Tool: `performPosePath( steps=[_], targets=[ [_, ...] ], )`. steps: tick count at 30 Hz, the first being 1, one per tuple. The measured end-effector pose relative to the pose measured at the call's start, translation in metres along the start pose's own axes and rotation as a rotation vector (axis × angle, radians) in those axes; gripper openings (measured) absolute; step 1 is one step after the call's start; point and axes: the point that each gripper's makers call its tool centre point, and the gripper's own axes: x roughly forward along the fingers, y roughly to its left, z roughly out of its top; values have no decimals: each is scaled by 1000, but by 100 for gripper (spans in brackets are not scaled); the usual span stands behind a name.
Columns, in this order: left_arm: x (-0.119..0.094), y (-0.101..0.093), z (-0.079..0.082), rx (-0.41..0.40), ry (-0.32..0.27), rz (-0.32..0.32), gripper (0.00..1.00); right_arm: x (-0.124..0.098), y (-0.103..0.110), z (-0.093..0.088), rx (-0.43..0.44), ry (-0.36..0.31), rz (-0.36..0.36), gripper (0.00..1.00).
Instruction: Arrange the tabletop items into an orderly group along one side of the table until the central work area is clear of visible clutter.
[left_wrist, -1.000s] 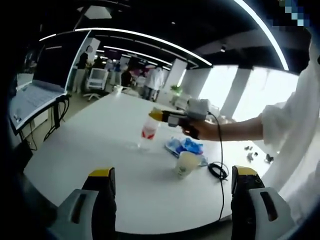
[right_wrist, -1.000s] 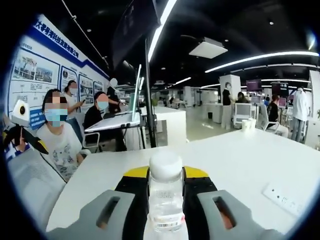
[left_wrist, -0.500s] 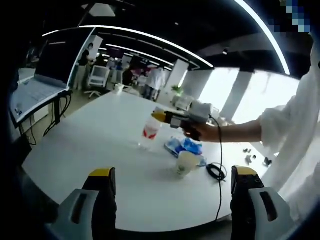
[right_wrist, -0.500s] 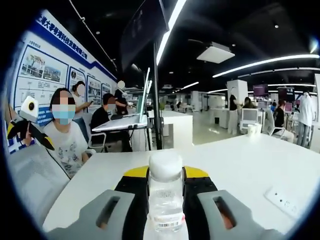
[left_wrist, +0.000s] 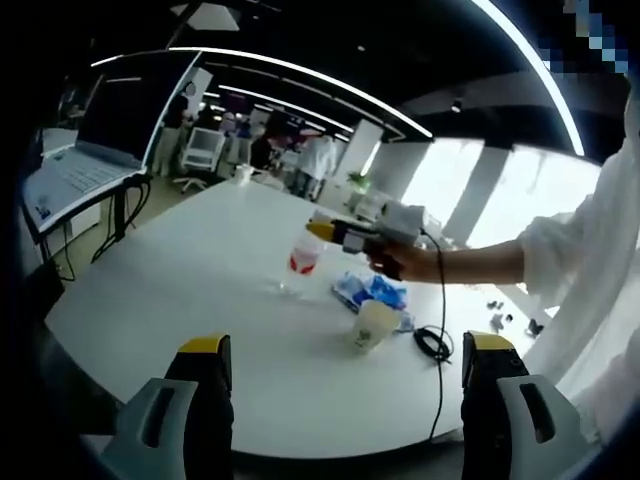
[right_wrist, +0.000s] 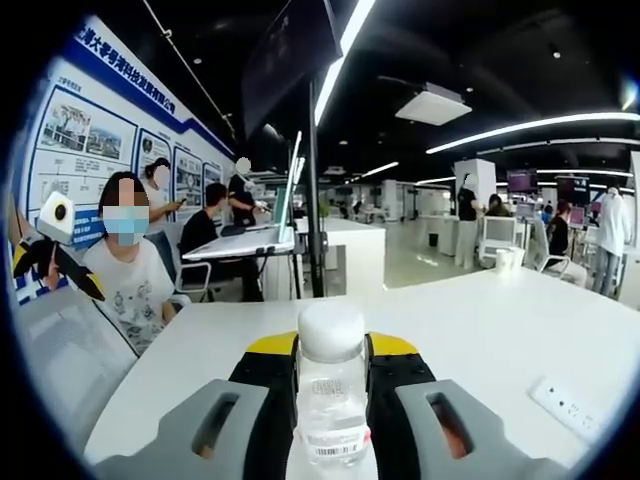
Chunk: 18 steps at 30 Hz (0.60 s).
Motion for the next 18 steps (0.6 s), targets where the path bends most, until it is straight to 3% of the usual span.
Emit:
performPosePath(
  steps=[7,10,12,18],
  targets=[
    [0,6,-5,-28,11,14,92,0,0,-1,15,5,-35,23],
    [-3,7,-2,-49,-12,16,92,-2,-8,-6,9,37,-76,34],
    [-5,8,0,-59,-26,19,93,-5,-10,5,46,-17,-87,42],
    [-4,8,2,-60,-31,21,95,-12,-16,21,23,-32,-117,56]
  ],
)
